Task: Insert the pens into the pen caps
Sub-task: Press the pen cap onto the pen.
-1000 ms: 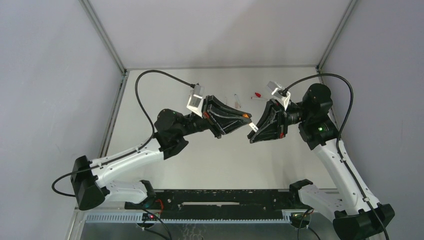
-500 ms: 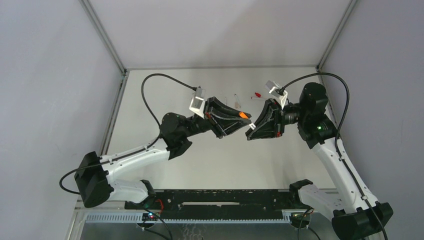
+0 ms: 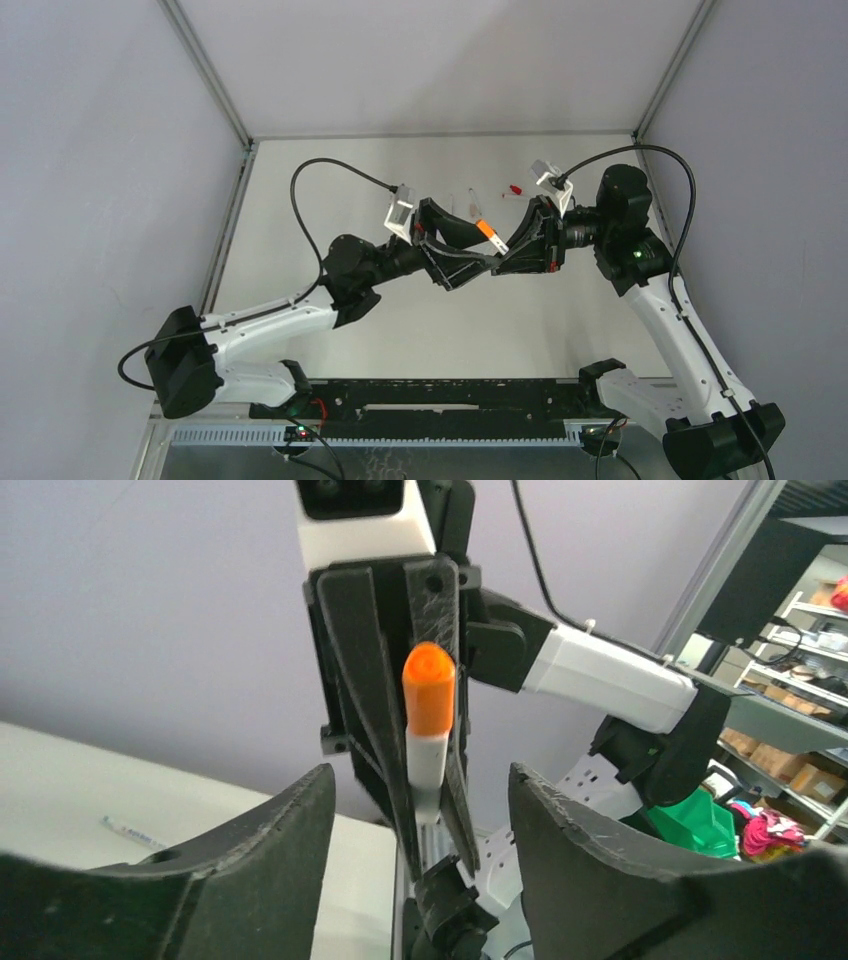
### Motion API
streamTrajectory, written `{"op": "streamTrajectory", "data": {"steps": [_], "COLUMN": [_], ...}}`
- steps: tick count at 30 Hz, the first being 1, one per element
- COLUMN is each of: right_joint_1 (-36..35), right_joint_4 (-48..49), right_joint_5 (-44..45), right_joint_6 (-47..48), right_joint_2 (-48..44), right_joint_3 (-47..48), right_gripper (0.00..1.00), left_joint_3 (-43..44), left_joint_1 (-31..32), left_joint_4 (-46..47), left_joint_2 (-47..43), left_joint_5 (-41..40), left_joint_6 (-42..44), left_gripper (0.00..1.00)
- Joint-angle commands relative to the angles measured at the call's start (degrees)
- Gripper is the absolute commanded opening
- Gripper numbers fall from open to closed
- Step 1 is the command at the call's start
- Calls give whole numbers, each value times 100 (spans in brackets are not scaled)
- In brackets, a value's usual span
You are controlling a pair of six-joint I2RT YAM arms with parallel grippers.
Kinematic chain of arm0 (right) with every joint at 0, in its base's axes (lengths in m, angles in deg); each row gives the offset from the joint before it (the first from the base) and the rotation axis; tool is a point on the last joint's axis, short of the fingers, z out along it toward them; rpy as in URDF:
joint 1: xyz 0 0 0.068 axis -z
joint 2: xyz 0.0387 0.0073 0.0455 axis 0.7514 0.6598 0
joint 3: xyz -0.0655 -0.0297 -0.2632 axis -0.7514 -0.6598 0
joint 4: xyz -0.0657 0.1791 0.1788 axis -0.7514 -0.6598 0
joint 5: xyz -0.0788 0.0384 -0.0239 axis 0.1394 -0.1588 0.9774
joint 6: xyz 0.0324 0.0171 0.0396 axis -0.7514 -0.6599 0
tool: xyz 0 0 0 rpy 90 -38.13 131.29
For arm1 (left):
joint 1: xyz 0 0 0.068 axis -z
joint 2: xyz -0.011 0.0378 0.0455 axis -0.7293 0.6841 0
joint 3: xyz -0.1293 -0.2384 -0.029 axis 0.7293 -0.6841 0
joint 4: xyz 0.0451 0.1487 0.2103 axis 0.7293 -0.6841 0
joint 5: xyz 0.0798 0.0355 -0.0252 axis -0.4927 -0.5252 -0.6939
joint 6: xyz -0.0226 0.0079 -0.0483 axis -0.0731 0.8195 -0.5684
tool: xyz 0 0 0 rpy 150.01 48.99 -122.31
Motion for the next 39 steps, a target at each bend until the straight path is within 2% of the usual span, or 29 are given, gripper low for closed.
{"op": "streamTrajectory", "data": {"steps": [1,6,9,14,18,24,28,30,39], "right_joint_1": [55,119,145,181,197,199,200,199,199], "right_joint_4": [-154,-258,-384,-584,-662,-677,-685,-677,-655], "right_joint_5": [51,48,106,184,213,238,251,246,234], "right_joint_6": [353,517,697,958,1051,1066,1067,1064,1045], "right_joint_2": [-85,-109,-113,-120,-106,-89,-77,-66,0], "right_joint_3": [46,46,46,46,42,46,46,46,46], "right_gripper": [0,0,0,0,0,0,0,0,0], "left_joint_3": [-410,-916,-1149,-1183,-561,370,745,899,1075], "left_joint_1": [3,2,2,4,2,33,160,213,343], "left_joint_4": [-92,-372,-493,-519,-1037,-1852,-1982,-2098,-2124], "left_joint_2": [-371,-923,-1366,-1925,-1798,-1285,-984,-863,-591], "left_joint_5": [-396,-879,-1258,-2070,-2094,-2035,-2124,-2154,-2200], "left_joint_6": [1,20,49,-94,-340,-650,-651,-581,-490], "left_gripper": [71,85,99,100,100,90,80,75,67]}}
